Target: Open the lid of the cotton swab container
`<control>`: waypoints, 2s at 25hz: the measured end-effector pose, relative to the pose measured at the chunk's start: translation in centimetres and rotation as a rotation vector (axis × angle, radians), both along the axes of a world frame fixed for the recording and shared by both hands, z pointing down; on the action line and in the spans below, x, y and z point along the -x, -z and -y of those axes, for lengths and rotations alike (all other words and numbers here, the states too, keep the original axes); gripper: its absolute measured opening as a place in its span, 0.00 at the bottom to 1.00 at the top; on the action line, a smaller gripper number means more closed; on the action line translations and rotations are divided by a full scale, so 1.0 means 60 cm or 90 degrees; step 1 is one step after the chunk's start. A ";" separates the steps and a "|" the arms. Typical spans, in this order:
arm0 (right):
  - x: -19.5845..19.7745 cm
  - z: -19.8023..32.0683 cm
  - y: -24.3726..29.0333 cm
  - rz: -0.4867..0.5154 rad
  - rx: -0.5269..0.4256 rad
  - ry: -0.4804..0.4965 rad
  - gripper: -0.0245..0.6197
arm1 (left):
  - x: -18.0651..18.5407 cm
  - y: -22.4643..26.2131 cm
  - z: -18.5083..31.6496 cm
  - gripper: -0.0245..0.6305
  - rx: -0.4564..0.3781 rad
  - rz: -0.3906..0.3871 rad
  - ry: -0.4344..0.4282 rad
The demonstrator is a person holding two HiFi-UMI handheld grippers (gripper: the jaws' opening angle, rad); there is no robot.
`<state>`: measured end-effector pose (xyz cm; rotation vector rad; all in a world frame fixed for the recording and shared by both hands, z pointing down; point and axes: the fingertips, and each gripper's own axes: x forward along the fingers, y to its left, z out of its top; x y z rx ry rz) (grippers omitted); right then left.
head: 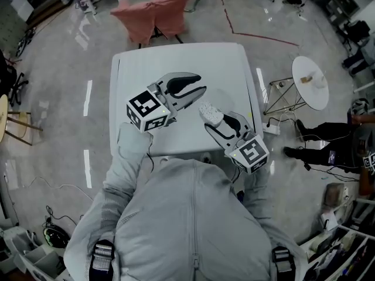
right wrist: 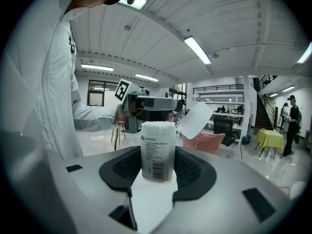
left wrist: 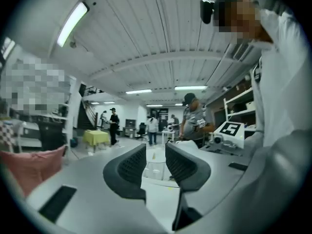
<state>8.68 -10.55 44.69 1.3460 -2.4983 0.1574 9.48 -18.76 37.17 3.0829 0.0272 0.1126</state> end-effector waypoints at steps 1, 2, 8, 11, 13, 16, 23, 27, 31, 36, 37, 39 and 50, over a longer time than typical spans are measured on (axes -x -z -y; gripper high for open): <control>-0.010 0.002 0.002 -0.001 0.000 -0.014 0.38 | 0.001 0.000 0.012 0.24 -0.027 0.015 0.040; -0.020 0.004 0.006 -0.002 -0.002 -0.027 0.38 | 0.002 0.001 0.023 0.24 -0.048 0.028 0.072; -0.062 0.016 0.060 -0.001 -0.047 -0.082 0.38 | 0.014 0.015 0.043 0.20 -0.122 0.037 0.171; -0.071 0.028 0.088 0.002 -0.069 -0.096 0.38 | 0.020 0.021 0.049 0.17 -0.139 0.030 0.201; -0.074 0.038 0.107 0.001 -0.081 -0.101 0.38 | 0.027 0.023 0.058 0.15 -0.139 0.033 0.226; -0.076 0.053 0.132 -0.007 -0.097 -0.102 0.38 | 0.043 0.028 0.077 0.10 -0.135 0.037 0.268; -0.089 0.085 0.154 -0.017 -0.109 -0.113 0.38 | 0.064 0.047 0.096 0.08 -0.162 0.036 0.322; -0.087 0.101 0.161 -0.016 -0.114 -0.111 0.38 | 0.076 0.062 0.102 0.08 -0.174 0.028 0.340; -0.076 0.115 0.174 -0.023 -0.124 -0.098 0.38 | 0.094 0.079 0.108 0.08 -0.169 0.013 0.360; -0.062 0.120 0.180 -0.014 -0.116 -0.098 0.38 | 0.117 0.085 0.109 0.08 -0.177 0.016 0.385; -0.060 0.126 0.180 -0.011 -0.112 -0.098 0.38 | 0.121 0.087 0.113 0.08 -0.181 0.016 0.390; -0.059 0.135 0.180 -0.005 -0.103 -0.100 0.38 | 0.125 0.089 0.118 0.08 -0.189 0.017 0.395; -0.050 0.141 0.180 -0.020 -0.095 -0.102 0.38 | 0.134 0.086 0.119 0.08 -0.194 0.030 0.400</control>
